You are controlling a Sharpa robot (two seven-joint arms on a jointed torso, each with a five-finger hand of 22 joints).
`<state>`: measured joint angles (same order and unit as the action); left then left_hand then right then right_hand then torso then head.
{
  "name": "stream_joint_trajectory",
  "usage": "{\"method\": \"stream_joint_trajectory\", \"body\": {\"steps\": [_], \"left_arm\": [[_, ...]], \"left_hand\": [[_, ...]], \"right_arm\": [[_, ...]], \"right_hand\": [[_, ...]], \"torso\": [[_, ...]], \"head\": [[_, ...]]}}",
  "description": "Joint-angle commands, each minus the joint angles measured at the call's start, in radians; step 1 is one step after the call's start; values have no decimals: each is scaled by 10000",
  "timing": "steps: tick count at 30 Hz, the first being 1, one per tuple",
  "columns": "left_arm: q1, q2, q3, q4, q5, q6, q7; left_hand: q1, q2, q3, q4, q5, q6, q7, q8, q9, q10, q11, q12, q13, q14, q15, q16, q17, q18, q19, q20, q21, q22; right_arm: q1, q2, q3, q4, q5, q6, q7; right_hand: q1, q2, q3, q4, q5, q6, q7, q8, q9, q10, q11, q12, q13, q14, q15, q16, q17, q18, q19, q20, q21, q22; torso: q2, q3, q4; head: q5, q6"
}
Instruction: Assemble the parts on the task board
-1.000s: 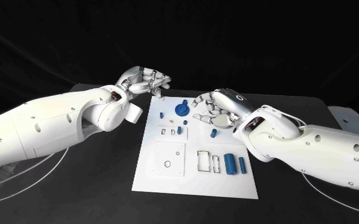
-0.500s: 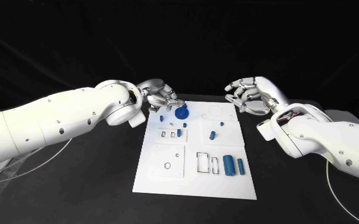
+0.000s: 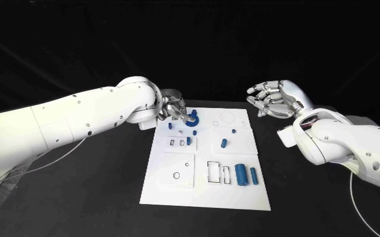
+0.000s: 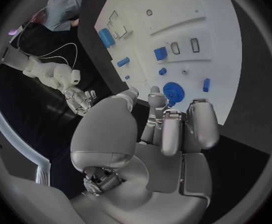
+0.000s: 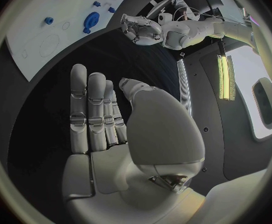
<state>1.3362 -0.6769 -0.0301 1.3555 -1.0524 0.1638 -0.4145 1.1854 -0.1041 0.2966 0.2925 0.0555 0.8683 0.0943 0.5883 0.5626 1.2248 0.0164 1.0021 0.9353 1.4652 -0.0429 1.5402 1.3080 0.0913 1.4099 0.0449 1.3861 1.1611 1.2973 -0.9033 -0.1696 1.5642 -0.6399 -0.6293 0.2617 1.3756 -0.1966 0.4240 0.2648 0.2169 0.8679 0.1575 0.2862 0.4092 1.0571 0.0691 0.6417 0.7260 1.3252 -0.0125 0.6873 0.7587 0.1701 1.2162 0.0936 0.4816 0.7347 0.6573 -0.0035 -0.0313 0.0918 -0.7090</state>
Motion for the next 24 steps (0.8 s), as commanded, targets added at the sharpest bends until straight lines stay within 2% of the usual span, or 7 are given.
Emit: {"method": "stream_joint_trajectory", "body": {"steps": [1,4,11,24], "left_arm": [[38,248,-39,-275,-561,1016,-797],[50,452,-79,-506,-605,1228,-894],[59,804,-167,-907,-652,1597,-1026],[48,1365,-355,-1440,-663,2024,-1112]], "left_hand": [[-119,30,-60,5,-17,-93,-4,45,28,-81,12,85,33,959,-59,70,2331,-116,0,-17,-21,17],[-170,33,-87,6,-17,-112,-5,63,57,-76,12,133,76,968,-60,91,2358,-124,27,-18,-10,50],[-872,-76,-749,15,-29,-227,-23,187,277,-147,6,296,195,1011,-63,198,2492,-162,157,-26,31,202],[-1061,2,-972,20,-38,-247,-34,231,352,-191,-1,295,179,1028,-68,240,2545,-176,193,-32,53,268]], "right_arm": [[5,-1,4,-19,303,135,-60],[7,-2,4,-31,326,135,-115],[11,9,3,-60,354,164,-213],[12,59,3,-85,368,161,-274]], "right_hand": [[-33,-100,35,1,32,-101,18,-49,-15,34,19,-67,-27,-20,66,-66,22,119,31,23,-67,-35],[-55,-114,25,4,37,-129,27,-60,-22,25,29,-79,-45,-22,74,-102,32,117,39,28,-100,-62],[-97,-132,7,15,50,-169,40,-72,-32,7,44,-96,-76,-25,88,-167,52,115,51,40,-163,-114],[-137,-163,-10,2,142,-262,70,-95,-55,-83,77,-145,-146,-73,122,-325,112,112,57,69,-320,-237]], "torso": [[8,-9,15],[1,-18,23],[4,-19,24],[10,-36,28]], "head": [[-15,-33],[-11,-43],[-22,-91],[-18,-184]]}}
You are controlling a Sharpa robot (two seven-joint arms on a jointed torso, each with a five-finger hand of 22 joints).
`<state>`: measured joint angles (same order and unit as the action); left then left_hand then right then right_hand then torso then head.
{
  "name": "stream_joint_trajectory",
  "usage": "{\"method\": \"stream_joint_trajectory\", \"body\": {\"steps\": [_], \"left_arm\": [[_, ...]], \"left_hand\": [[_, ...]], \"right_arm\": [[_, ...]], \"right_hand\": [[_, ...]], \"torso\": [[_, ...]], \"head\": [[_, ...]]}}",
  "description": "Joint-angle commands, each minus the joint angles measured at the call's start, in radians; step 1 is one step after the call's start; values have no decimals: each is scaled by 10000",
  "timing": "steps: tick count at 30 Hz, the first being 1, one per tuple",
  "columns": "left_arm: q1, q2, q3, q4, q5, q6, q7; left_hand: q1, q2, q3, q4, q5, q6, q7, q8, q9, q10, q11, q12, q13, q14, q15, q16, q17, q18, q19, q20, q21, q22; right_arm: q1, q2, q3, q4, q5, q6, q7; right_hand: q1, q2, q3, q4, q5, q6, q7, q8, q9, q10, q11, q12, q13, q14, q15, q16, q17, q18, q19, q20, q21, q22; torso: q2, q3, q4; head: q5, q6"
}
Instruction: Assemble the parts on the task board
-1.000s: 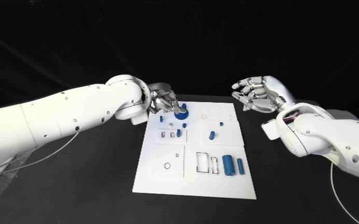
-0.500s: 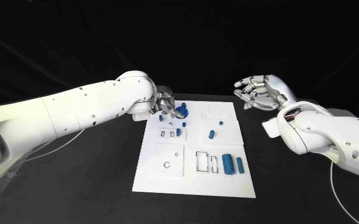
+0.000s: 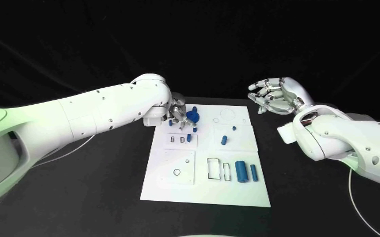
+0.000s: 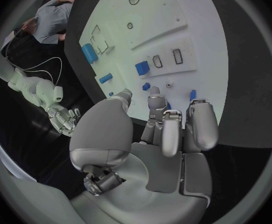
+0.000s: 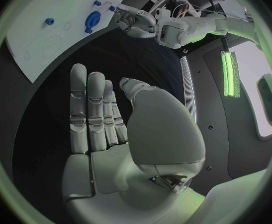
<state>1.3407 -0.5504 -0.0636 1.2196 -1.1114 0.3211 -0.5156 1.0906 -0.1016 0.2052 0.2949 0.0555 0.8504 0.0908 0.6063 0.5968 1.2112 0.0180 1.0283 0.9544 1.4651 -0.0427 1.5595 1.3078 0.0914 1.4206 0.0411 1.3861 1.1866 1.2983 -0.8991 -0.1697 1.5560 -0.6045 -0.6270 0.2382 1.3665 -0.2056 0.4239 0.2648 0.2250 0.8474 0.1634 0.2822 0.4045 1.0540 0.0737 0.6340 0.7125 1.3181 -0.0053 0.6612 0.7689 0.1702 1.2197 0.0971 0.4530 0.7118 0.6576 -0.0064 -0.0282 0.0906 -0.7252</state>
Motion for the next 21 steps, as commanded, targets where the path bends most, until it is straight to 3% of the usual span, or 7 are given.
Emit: {"method": "stream_joint_trajectory", "body": {"steps": [1,13,21], "left_arm": [[1,147,-38,-127,-73,480,-107],[-84,515,-143,-491,-62,775,-141],[-101,535,-160,-544,-59,921,-158]], "left_hand": [[-113,-21,-60,-5,-37,-68,1,51,11,-56,-17,31,-14,1028,-69,45,2544,-177,87,6,54,15],[-31,94,-65,-28,-20,-73,-6,76,51,-84,-23,18,-35,1035,-72,62,2566,-189,113,5,81,77],[5,149,-61,-28,-18,-79,-7,84,67,-95,-25,11,-46,1036,-72,65,2569,-190,115,5,83,81]], "right_arm": [[2,20,3,-4,16,140,-40],[2,65,3,-17,24,144,-55],[2,71,3,-26,25,129,-65]], "right_hand": [[-48,-73,-9,1,62,-60,13,-56,-9,-58,33,-72,-16,-4,52,-70,13,112,23,35,-39,-14],[-53,-67,-5,-1,85,-82,21,-60,-14,-80,41,-89,-40,-13,59,-104,30,112,25,42,-75,-42],[-63,-64,-6,3,104,-89,25,-61,-16,-88,45,-94,-51,-17,64,-120,40,111,27,46,-93,-57]], "torso": [[5,-6,-7],[6,1,-16],[-29,9,20]], "head": [[-5,-32],[-26,-153],[-55,-214]]}}
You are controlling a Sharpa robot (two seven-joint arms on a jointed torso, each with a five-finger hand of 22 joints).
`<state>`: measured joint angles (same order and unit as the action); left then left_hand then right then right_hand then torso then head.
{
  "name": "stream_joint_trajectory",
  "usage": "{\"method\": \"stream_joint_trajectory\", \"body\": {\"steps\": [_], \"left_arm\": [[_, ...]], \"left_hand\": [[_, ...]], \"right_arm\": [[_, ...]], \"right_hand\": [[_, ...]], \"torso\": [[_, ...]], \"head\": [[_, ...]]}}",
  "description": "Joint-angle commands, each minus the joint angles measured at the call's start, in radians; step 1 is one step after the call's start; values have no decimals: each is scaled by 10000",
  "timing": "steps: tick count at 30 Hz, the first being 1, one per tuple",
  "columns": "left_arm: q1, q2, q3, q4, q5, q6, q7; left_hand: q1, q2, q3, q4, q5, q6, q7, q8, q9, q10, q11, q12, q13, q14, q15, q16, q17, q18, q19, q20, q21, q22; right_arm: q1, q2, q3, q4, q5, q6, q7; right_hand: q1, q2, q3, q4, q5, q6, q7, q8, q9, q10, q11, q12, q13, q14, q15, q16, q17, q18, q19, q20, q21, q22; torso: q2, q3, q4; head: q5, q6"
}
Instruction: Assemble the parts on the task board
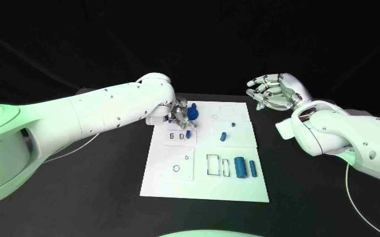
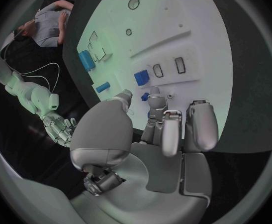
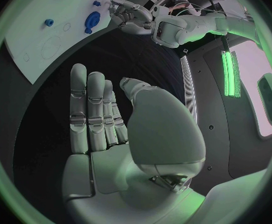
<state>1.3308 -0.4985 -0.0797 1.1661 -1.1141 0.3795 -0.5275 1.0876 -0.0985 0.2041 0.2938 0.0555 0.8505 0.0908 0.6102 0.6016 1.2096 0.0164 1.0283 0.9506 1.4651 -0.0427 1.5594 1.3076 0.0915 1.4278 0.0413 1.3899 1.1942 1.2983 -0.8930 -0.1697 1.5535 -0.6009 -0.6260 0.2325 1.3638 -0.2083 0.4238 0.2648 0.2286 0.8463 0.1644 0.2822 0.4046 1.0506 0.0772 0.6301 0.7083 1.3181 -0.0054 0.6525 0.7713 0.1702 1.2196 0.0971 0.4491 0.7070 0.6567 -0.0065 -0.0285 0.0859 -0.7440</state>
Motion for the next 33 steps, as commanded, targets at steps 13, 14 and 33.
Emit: {"method": "stream_joint_trajectory", "body": {"steps": [13,14,33], "left_arm": [[-17,33,-13,-16,117,620,-62],[-21,36,-17,-21,133,626,-61],[-98,148,-65,-89,462,668,-46]], "left_hand": [[150,263,-4,-25,-15,-78,-14,69,63,-72,-14,39,13,1040,-76,75,2583,-202,67,4,73,65],[155,269,-1,-25,-15,-78,-14,69,64,-71,-15,40,14,1041,-76,77,2586,-203,67,4,74,66],[309,401,130,-39,-8,-89,-20,74,103,-47,-20,86,53,1049,-79,94,2607,-211,85,4,99,117]], "right_arm": [[-1,57,4,-32,-11,122,-21],[-1,61,4,-35,-11,124,-23],[-3,146,4,-83,-10,160,-59]], "right_hand": [[-41,-31,0,-3,141,-87,19,-55,-18,-62,14,-62,-34,-22,70,-70,44,113,37,53,-96,-44],[-38,-32,3,-12,182,-89,20,-51,-19,-63,14,-63,-45,-20,70,-86,57,114,45,55,-114,-59],[-25,-35,29,-54,417,-96,23,-30,-22,-64,14,-61,-101,1,68,-160,133,118,97,57,-193,-132]], "torso": [[-34,-4,36],[-34,-4,36],[-42,-5,57]], "head": [[-28,-122],[-30,-142],[-64,-221]]}}
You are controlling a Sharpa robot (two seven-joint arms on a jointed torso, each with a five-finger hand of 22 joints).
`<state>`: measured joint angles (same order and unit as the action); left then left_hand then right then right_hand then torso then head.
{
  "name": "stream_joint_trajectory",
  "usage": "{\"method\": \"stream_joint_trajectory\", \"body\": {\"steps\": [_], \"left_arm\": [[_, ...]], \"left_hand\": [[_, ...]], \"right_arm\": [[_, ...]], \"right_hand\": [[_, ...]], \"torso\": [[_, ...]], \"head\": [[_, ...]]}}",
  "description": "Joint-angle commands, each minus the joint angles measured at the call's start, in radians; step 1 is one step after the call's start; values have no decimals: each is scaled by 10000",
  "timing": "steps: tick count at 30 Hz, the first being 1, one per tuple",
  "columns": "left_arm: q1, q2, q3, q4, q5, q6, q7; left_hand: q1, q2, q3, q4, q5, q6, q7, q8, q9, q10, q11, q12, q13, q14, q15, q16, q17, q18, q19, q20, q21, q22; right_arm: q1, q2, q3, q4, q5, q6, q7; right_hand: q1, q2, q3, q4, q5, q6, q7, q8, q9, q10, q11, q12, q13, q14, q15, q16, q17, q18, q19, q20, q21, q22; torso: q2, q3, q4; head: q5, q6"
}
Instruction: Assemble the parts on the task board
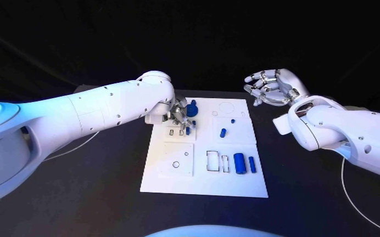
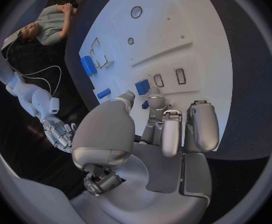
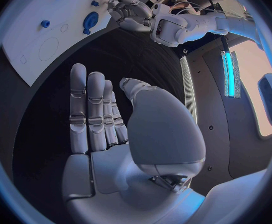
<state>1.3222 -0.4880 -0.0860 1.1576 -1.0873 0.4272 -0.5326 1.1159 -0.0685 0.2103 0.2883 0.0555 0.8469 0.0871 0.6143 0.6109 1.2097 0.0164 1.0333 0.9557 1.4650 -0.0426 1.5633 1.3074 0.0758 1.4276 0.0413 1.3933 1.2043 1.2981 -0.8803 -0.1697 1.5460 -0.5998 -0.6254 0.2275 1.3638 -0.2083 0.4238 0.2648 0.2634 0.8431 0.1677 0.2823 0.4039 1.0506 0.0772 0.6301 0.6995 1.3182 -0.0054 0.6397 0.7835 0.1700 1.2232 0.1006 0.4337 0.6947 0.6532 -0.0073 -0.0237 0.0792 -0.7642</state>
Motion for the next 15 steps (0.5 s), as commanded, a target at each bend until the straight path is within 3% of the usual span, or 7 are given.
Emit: {"method": "stream_joint_trajectory", "body": {"steps": [1,15], "left_arm": [[-15,47,-4,-6,199,192,6],[-39,95,-16,-83,314,197,20]], "left_hand": [[26,101,69,16,-8,-53,17,33,10,-48,-21,36,3,1049,-79,55,2608,-53,87,4,65,16],[500,156,642,-16,-11,-98,17,-12,73,-84,-25,22,-29,1054,-82,66,2623,-60,95,4,92,66]], "right_arm": [[-1,24,4,-10,-21,155,-10],[-9,68,4,-51,-21,197,-41]], "right_hand": [[-26,-36,29,-54,69,-63,-10,-30,-15,-64,13,-61,-13,0,69,-32,10,119,62,22,-39,-9],[-26,-31,36,-61,119,-59,-10,-24,-16,-60,13,-58,-25,7,68,-46,27,120,75,21,-53,-22]], "torso": [[-6,2,9],[1,6,9]], "head": [[3,-18],[-22,-55]]}}
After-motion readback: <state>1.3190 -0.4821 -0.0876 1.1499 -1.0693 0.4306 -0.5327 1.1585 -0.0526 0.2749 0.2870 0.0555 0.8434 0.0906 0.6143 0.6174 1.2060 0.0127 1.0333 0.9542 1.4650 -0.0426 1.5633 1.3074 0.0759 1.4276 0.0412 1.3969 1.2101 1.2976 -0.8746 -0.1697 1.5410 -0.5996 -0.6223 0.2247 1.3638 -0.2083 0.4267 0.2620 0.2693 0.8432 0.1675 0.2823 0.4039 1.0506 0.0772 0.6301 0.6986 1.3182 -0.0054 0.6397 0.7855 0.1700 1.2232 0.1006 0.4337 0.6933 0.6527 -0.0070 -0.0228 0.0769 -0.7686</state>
